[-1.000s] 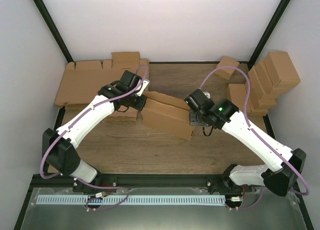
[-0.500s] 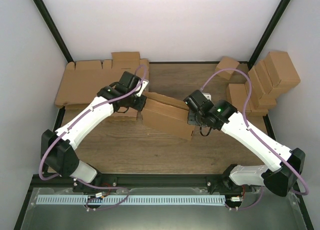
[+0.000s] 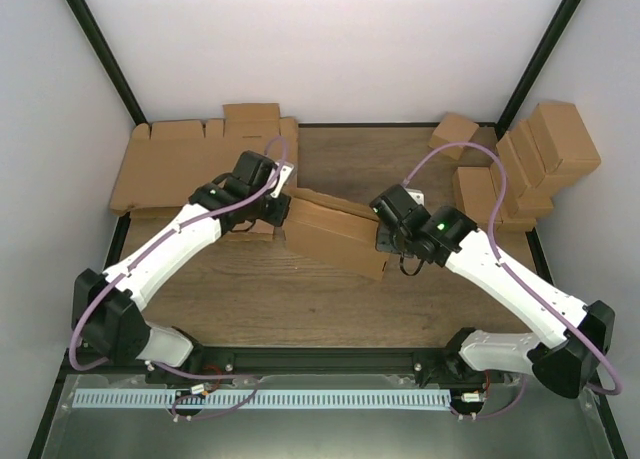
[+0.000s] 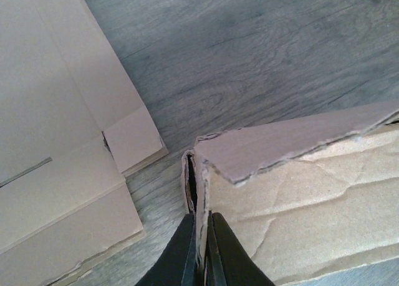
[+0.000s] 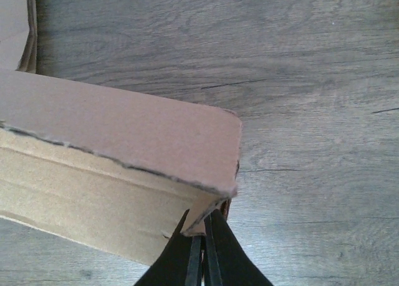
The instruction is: Fold the paper box
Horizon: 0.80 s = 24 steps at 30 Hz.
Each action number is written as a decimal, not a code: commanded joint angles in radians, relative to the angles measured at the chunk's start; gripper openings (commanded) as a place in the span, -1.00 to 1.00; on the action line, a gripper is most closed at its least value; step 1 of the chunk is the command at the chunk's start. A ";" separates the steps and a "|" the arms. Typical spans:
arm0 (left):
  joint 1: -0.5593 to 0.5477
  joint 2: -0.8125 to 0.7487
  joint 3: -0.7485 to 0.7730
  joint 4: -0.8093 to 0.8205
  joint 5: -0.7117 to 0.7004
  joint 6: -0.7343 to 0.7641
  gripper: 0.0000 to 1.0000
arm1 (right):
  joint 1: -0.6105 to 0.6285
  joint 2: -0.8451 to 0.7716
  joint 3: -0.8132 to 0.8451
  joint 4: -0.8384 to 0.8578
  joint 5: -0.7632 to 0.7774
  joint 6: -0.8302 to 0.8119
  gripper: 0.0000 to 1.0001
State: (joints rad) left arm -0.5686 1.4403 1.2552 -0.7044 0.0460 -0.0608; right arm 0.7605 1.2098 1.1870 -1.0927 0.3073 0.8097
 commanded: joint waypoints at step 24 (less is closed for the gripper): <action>-0.030 -0.226 -0.113 0.149 0.032 -0.111 -0.23 | 0.000 0.014 -0.098 -0.068 -0.053 -0.010 -0.99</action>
State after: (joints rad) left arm -0.5949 1.2366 1.0901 -0.5629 0.0734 -0.1623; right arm 0.7605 1.1740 1.1248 -1.0229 0.3229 0.8009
